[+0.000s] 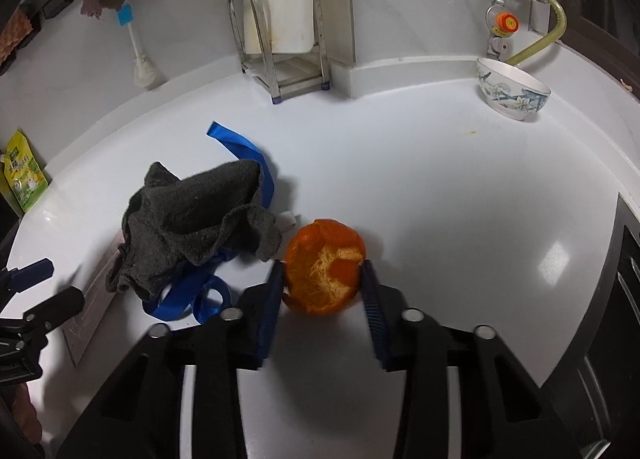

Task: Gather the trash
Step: 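Grasp the orange peel with the right tool while the left tool grasps the pink toothbrush box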

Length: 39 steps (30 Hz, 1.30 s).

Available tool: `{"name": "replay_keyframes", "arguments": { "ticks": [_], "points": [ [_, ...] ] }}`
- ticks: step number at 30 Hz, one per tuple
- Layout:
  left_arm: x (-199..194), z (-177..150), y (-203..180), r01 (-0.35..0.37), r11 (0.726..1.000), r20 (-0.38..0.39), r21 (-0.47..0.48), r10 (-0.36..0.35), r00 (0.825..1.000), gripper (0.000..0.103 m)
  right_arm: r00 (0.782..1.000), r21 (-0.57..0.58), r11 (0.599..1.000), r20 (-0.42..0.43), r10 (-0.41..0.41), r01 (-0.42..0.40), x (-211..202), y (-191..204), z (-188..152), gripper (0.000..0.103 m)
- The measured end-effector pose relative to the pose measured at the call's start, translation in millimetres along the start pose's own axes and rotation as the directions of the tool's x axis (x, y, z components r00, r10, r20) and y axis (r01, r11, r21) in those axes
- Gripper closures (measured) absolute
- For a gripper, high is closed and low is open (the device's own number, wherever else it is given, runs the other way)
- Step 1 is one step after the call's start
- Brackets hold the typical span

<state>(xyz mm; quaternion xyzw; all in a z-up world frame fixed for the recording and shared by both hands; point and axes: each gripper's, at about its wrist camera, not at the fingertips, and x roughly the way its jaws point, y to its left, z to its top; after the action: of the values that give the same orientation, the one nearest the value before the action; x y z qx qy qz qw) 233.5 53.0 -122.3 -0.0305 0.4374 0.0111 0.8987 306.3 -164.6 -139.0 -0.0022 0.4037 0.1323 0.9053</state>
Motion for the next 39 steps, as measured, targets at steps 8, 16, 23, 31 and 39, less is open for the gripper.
{"name": "replay_keyframes", "arguments": {
  "ticks": [8,16,23,31,39],
  "points": [
    [9,-2,-7,0.005,1.0,-0.024,0.021,-0.005,1.0,0.014,0.998,0.103,0.993,0.004,0.058,-0.058,-10,-18,-8,0.079],
    [29,-2,-11,-0.035,0.998,-0.058,0.046,0.038,0.998,0.014,0.996,0.115,0.99,0.008,0.084,-0.084,-19,-22,-13,0.079],
    [31,7,-12,-0.028,0.998,-0.03,0.048,0.03,0.999,0.04,0.997,0.122,0.989,0.014,0.082,-0.083,-25,-25,-15,0.079],
    [22,6,-7,-0.022,1.0,-0.031,0.019,0.023,0.999,0.047,0.997,0.132,0.988,0.005,0.083,-0.083,-29,-23,-22,0.079],
    [-7,0,6,-0.045,0.999,0.005,-0.016,0.045,0.999,0.047,0.996,0.117,0.989,-0.002,0.094,-0.093,-38,-12,-27,0.08]
  ]
}}
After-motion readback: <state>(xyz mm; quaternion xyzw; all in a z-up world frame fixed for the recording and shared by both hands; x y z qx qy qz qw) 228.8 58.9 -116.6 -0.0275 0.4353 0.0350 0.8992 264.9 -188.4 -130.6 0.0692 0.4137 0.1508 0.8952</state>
